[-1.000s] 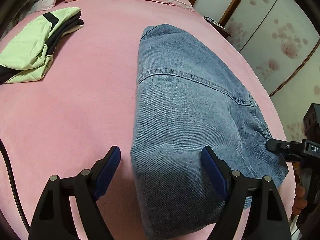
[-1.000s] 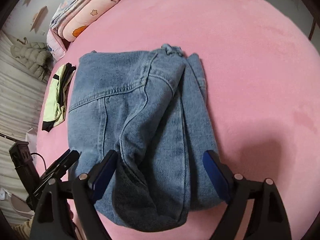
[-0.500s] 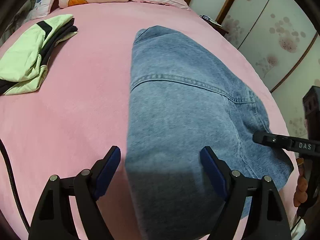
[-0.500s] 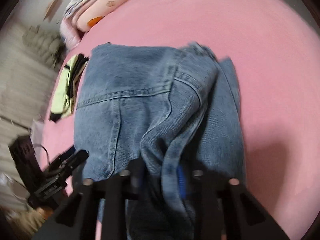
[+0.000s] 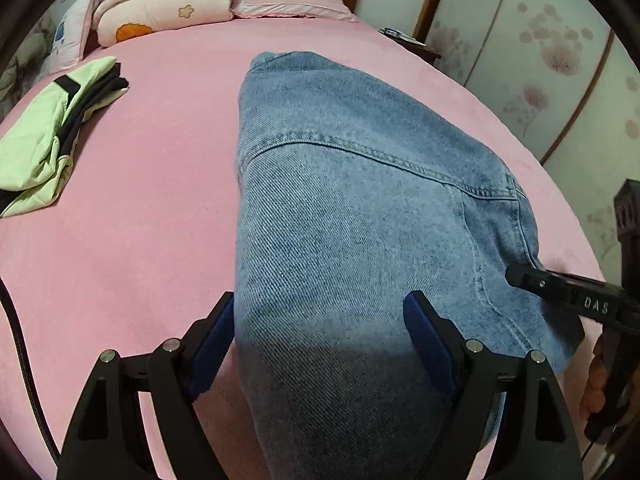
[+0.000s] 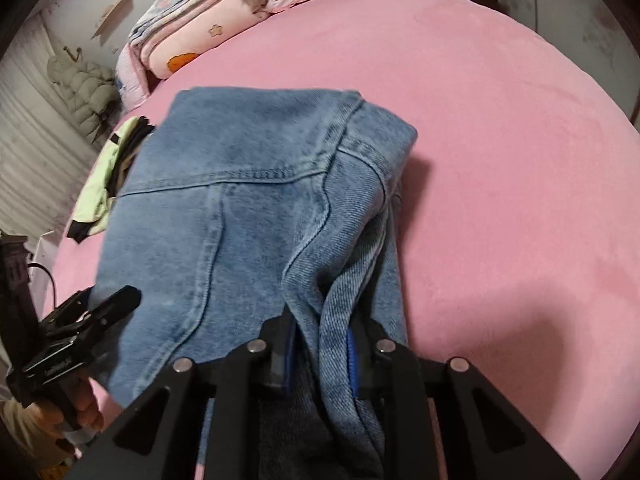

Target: Fold large clothes

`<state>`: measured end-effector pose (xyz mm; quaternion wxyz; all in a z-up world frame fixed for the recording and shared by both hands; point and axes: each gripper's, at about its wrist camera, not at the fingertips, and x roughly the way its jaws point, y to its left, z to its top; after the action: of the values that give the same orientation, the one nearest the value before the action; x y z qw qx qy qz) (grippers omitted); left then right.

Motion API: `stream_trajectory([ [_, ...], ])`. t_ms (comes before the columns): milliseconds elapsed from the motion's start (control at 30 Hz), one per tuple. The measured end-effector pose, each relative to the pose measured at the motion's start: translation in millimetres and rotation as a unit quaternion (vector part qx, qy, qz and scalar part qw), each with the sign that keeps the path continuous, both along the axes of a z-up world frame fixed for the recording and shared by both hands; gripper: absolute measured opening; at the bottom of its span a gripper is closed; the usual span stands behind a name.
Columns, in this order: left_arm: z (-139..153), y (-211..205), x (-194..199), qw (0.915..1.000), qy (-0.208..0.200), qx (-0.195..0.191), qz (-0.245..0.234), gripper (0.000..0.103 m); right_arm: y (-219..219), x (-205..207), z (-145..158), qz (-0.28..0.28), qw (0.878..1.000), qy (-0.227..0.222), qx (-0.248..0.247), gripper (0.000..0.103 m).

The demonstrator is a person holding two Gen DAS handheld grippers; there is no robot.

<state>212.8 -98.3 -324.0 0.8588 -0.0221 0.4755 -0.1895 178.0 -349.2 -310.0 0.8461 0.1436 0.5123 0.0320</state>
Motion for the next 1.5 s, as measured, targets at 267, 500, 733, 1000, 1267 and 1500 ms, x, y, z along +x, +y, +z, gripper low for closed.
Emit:
stream_trajectory([
  [267, 48, 17, -27, 0.9987, -0.040, 0.020, 0.023, 0.083, 20, -27, 66, -0.033, 0.995, -0.041, -0.079, 0.034],
  [500, 51, 11, -70, 0.9964, -0.067, 0.052, 0.002, 0.065, 71, -59, 66, 0.045, 0.989, -0.057, -0.126, 0.000],
  [733, 20, 13, -68, 0.9990, -0.027, 0.036, -0.005, 0.055, 66, -67, 28, 0.054, 0.989, -0.029, -0.133, 0.000],
  [1000, 26, 20, -60, 0.9992, 0.002, 0.039, 0.010, 0.078, 62, -62, 33, 0.047, 0.993, -0.011, -0.109, 0.000],
  [1267, 46, 27, -57, 0.9990, 0.034, 0.023, 0.020, 0.082, 59, -68, 56, 0.036, 0.997, -0.010, -0.070, 0.002],
  [1500, 60, 14, -55, 0.9998, 0.003, 0.017, 0.005, 0.082, 57, -38, 58, 0.043, 0.997, -0.029, -0.065, 0.002],
])
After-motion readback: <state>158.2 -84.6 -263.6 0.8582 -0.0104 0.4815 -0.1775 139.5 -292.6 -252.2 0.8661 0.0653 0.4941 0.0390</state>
